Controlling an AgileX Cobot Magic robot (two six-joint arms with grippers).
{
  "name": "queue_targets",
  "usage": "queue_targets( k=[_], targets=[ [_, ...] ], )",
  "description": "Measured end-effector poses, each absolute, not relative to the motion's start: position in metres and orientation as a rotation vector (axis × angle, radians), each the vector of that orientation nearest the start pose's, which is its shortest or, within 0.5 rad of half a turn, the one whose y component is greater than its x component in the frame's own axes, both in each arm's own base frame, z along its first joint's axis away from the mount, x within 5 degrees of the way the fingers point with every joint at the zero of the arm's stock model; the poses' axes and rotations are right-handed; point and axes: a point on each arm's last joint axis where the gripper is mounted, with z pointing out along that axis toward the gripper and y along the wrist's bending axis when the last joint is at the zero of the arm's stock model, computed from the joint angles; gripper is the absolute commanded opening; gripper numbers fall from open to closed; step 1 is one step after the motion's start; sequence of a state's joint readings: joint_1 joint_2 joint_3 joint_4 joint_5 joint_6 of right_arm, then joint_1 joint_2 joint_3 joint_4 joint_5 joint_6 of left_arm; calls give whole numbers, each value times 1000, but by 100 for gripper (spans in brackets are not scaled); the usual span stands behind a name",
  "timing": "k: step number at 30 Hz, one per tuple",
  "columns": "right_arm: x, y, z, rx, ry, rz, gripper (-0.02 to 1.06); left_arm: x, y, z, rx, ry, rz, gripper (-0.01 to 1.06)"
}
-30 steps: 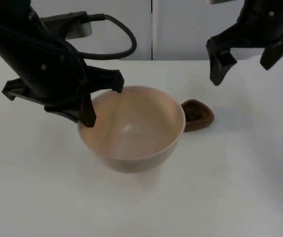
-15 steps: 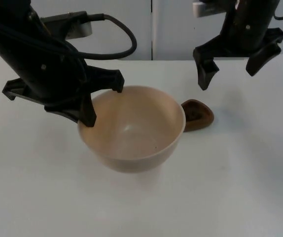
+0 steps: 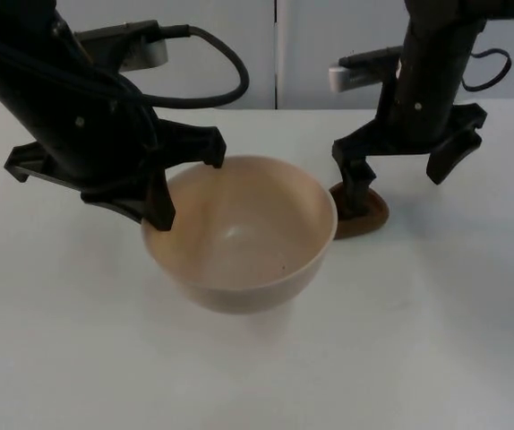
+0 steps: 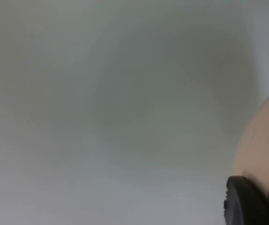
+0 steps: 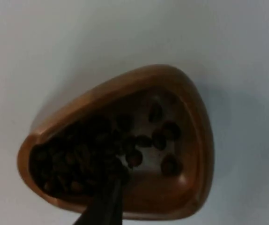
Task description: Pick up the bowl with the left hand and pour the coffee beans from the cup into the bowl with the right hand.
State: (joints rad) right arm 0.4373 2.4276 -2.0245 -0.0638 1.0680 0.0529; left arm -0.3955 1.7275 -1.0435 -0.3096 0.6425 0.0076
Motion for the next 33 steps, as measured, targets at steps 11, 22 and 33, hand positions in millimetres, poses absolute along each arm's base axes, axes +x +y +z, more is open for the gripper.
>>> queue_targets(
  k=[11,22,33],
  targets=[
    [461,209,123,-602,2848,-16,100,301,-144,189,262,2822,-407,0],
    [463,210,108,-608,2848,-21,99,301,-144,189,262,2822,-407,0],
    [464,211,104,-606,2845,-14,62,301,-144,189,262,2822,-407,0]
  ],
)
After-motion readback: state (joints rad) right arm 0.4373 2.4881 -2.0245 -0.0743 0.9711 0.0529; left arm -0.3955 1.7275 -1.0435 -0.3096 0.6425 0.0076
